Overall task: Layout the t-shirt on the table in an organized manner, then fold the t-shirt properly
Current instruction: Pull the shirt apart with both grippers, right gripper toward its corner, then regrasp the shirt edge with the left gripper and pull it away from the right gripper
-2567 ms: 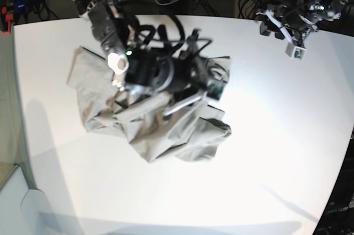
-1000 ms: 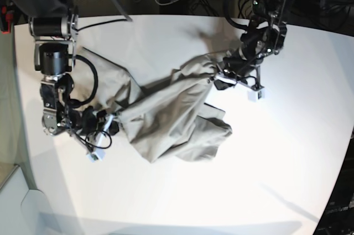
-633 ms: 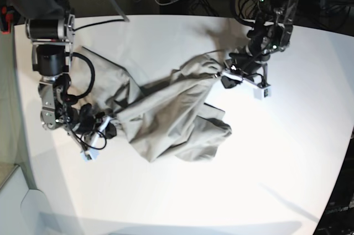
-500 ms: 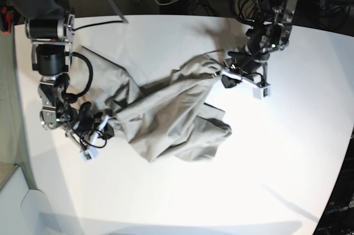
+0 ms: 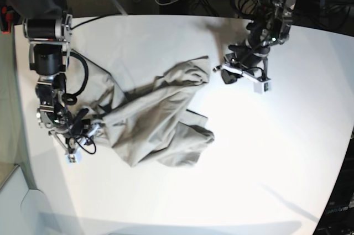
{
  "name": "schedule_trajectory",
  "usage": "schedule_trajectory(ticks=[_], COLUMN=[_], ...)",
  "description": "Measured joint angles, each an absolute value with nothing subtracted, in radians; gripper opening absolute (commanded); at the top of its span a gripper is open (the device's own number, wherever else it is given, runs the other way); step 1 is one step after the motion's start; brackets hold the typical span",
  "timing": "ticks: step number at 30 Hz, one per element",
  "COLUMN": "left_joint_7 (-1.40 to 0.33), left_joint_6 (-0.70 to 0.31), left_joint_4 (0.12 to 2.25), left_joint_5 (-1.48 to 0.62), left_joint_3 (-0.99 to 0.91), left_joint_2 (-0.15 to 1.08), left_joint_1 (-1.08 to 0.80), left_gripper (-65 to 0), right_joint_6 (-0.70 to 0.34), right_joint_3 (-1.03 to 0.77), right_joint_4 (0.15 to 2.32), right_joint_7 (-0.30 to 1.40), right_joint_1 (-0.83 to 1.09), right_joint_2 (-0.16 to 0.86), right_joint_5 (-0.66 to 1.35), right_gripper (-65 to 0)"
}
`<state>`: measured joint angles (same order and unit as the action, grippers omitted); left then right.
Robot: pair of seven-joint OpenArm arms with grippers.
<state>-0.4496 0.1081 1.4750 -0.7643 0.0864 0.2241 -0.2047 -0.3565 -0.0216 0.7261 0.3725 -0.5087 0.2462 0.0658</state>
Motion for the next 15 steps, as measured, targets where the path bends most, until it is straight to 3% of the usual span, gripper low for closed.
schedule_trajectory(ticks=[10, 15], left_joint_7=[-0.543, -0.521], left_joint_6=[0.151, 0.149], left_joint_4=[1.651, 1.707], left_joint_5=[-0.742, -0.739], left_joint_3=[0.094, 0.117], left_joint_2=[0.221, 0.154], left_joint_1=[-0.266, -0.160], left_gripper=[-64.6, -64.1], right_joint_6=[-0.312, -0.301], right_joint_3=[-0.017, -0.017], right_joint_4=[0.733, 0.736], right_joint_7=[0.338, 0.334], right_joint_1=[-0.484, -0.478], right_joint_2=[0.242, 0.233], right_joint_5=[0.067, 0.067], right_gripper=[-60.2, -60.2])
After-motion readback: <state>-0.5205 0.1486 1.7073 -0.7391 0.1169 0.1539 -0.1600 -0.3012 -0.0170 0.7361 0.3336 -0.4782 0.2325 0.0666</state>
